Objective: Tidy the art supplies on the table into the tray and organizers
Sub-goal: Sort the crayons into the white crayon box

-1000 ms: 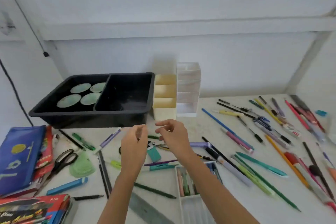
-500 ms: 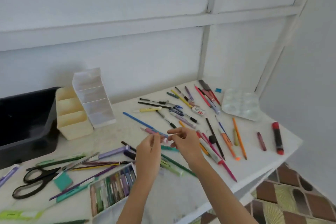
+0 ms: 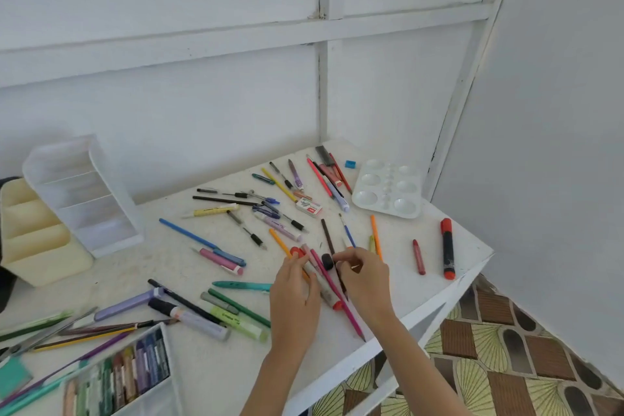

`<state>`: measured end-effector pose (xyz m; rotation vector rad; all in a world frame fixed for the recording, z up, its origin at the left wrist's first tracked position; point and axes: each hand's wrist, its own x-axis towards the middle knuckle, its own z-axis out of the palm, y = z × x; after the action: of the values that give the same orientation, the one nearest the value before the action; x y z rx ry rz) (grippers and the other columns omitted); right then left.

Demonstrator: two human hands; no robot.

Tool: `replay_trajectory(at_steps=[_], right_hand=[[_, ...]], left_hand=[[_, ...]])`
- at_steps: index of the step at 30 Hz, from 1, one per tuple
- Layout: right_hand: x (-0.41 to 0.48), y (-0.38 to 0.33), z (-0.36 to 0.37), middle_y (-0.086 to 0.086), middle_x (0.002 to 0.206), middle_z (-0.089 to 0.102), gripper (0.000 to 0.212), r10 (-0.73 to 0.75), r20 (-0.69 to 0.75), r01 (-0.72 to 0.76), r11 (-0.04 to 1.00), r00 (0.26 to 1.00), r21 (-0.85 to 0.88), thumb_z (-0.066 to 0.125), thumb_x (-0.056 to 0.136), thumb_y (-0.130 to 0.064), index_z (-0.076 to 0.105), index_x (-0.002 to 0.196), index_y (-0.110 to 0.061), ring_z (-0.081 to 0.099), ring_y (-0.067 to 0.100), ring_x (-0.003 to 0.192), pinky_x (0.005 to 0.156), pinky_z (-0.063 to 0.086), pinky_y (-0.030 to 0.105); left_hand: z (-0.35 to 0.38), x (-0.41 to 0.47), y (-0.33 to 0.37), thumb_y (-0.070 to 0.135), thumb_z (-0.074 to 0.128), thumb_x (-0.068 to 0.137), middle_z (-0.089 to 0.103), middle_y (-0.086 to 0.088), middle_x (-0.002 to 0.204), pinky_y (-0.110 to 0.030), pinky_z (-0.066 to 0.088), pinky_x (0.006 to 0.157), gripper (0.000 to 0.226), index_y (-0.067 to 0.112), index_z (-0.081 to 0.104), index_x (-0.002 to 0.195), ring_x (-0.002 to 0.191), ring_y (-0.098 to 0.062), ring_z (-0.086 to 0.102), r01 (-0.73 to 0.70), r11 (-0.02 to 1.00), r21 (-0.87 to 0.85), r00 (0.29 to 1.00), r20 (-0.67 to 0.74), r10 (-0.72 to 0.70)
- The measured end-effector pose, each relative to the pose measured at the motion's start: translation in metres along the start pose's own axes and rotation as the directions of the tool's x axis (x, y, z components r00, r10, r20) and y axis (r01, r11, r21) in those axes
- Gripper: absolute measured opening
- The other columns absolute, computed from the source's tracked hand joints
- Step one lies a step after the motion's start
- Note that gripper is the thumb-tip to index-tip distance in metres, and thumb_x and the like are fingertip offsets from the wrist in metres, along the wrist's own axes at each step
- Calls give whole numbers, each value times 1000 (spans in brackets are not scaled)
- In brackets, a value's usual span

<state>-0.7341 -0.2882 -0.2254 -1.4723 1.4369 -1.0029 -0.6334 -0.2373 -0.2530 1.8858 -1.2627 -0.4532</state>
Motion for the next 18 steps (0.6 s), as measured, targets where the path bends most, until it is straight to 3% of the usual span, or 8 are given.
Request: replay_trajectory(at_steps=[2,5,8,10,12,14,18], right_hand=[[4,6,-9,-7,82,65,29,-19,-46,19,1000,999,-11,48,86,6,69,85,-13,55,9,61,55,43,8],[13,12,-21,-6,82,67,27,-51,-97,48,998,994,-28,51,87,4,69,84,-15,55,5,60,56,43,7],[22,20,-37,-2,86,66,25,-59,-157,52,997,986,-51,53,88,3,67,86,-18,57,5,71,62,45,9],[26,27,-50,1,89,63,24,-105,-217,77,988,971,-133,53,86,5,66,90,-16,57,9,79,74,50,20],[30,33,-62,2,96,59,26,-164,-264,95,962,950,-256,52,85,7,66,97,-12,55,18,92,82,47,28],[35,39,-73,5,106,58,27,-194,-260,78,914,946,-399,50,88,5,64,107,-7,48,20,105,83,41,26],[43,47,-81,9,120,54,36,-120,-122,19,787,985,-617,46,94,-4,51,129,-9,41,22,116,92,40,30]], left_hand=[[11,-1,1,27,38,99,27,3,153,-28,12,116,42,18,40,141,142,-11,16,-4,997,78,1000,6,3],[21,-2,4,38,30,98,29,3,152,-21,0,115,49,16,41,140,142,-7,14,-55,987,148,997,-51,63],[29,2,16,30,43,97,43,3,143,-25,19,112,38,17,49,133,136,-7,28,-129,986,109,987,-82,138],[36,7,31,24,48,96,54,2,129,-20,34,98,33,17,53,128,119,-6,43,-181,980,88,980,-73,187],[45,14,45,22,51,95,61,3,114,-16,39,86,29,16,57,123,103,-4,49,-244,966,80,968,-48,248],[59,21,57,23,54,94,64,3,106,-21,42,84,26,16,60,118,96,-10,56,-293,948,123,955,-8,296],[86,33,68,18,55,92,65,-3,101,-29,39,86,22,14,62,113,96,-19,58,-317,905,283,948,68,311]])
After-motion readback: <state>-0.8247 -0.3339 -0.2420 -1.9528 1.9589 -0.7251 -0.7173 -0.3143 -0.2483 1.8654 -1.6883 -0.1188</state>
